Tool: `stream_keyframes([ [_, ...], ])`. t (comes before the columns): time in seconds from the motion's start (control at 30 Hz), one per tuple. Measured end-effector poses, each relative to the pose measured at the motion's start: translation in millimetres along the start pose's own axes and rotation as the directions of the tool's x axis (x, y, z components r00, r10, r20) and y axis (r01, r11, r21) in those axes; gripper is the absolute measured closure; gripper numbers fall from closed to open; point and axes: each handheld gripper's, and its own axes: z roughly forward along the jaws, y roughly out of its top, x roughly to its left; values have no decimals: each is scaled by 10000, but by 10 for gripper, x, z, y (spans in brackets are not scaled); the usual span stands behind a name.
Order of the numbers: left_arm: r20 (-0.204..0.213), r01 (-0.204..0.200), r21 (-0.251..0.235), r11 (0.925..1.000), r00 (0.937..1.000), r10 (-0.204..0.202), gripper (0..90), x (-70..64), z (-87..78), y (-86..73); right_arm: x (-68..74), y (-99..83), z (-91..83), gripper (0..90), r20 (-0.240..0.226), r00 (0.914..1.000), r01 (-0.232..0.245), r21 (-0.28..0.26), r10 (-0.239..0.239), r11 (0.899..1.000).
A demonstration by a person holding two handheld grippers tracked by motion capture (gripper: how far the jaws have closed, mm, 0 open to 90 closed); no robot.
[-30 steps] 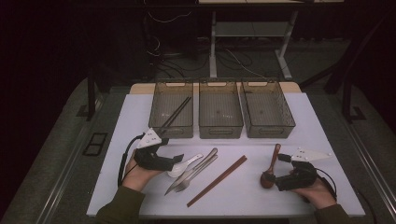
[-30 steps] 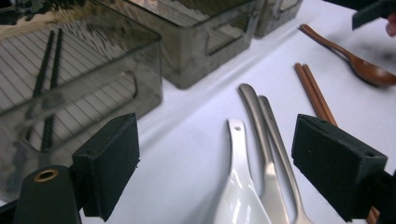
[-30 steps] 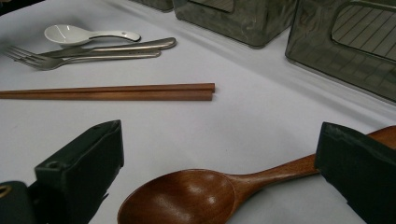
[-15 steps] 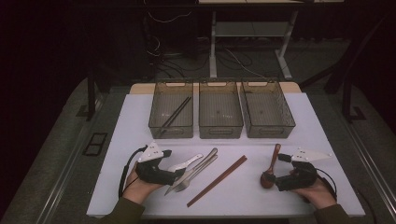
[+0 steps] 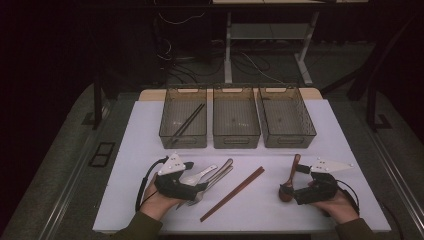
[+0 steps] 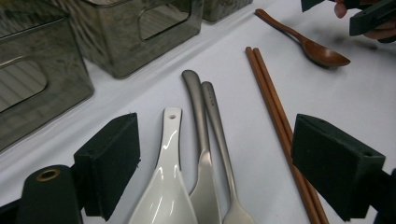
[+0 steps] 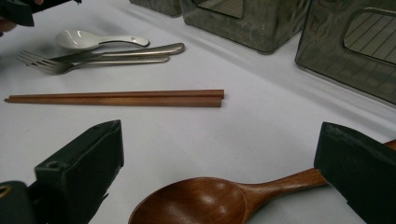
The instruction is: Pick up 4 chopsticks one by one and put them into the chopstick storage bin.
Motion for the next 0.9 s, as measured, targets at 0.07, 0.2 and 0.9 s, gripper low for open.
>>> stream_keyframes([
  [0.07, 75, -42, 25, 10000, 10000, 42, 158, -13, 36, 21, 1, -1, -1, 13, 7, 10000, -21, 29, 21, 10000],
  [0.2, 163, -98, 76, 9999, 9998, 96, 165, -45, 109, 64, 11, -3, 5, 13, -2, 10000, -27, 43, 27, 10000],
  [0.9, 393, -153, 197, 9997, 9991, 145, 257, -148, 392, 314, -4, -6, 16, 13, 61, 10000, -41, 112, 40, 9999],
])
